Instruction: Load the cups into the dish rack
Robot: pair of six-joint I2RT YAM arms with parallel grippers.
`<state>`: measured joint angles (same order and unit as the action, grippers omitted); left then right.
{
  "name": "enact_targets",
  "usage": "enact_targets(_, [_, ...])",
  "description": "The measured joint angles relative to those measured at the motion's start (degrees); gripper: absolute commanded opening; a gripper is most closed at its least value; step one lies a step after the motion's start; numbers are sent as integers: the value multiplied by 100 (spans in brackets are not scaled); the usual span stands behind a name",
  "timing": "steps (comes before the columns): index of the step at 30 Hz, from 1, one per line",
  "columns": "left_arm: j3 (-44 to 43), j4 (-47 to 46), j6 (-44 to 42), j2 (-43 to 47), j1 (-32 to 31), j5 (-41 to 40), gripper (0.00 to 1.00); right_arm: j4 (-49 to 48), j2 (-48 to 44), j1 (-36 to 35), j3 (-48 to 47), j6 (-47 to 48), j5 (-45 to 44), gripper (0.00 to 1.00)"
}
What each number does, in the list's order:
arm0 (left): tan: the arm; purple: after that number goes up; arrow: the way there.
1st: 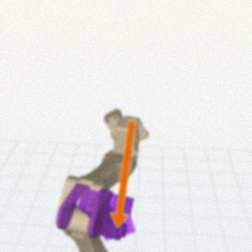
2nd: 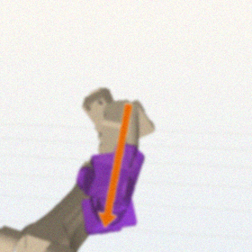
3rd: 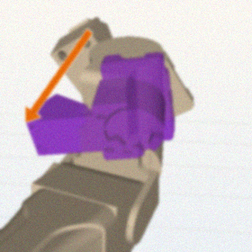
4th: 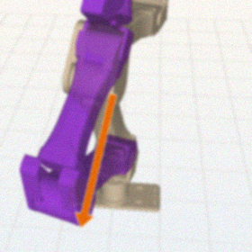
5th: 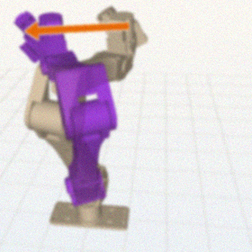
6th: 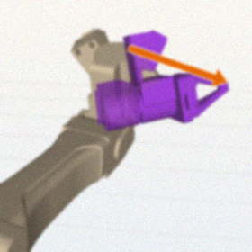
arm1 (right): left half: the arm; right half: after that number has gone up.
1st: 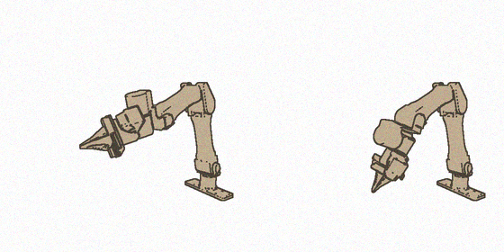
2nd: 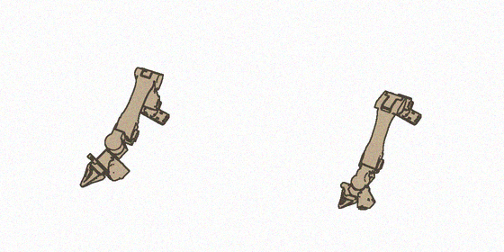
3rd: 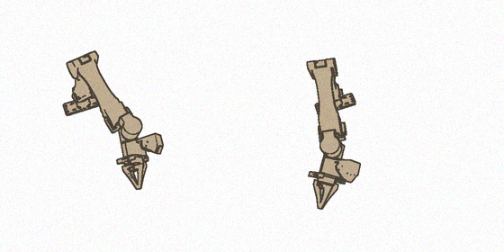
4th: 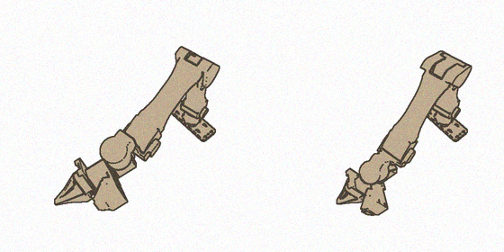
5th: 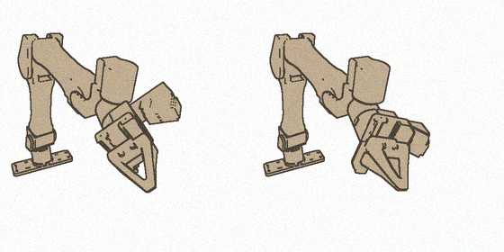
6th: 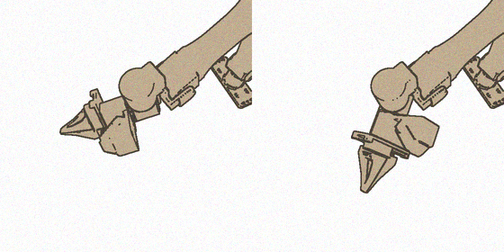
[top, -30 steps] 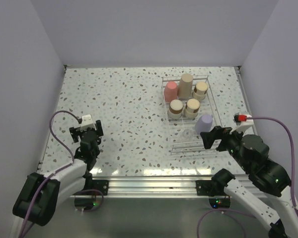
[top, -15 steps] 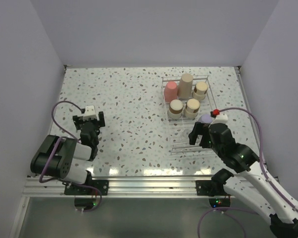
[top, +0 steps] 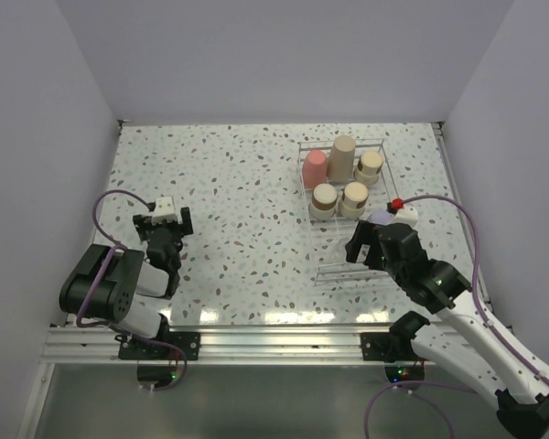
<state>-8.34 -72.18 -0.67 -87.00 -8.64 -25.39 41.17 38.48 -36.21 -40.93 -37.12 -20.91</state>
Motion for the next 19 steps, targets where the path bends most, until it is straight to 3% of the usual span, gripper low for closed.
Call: enact_targets(19, [0,-17,0,0,0,11,100,-4,-125,0,-302,-258,-374,98])
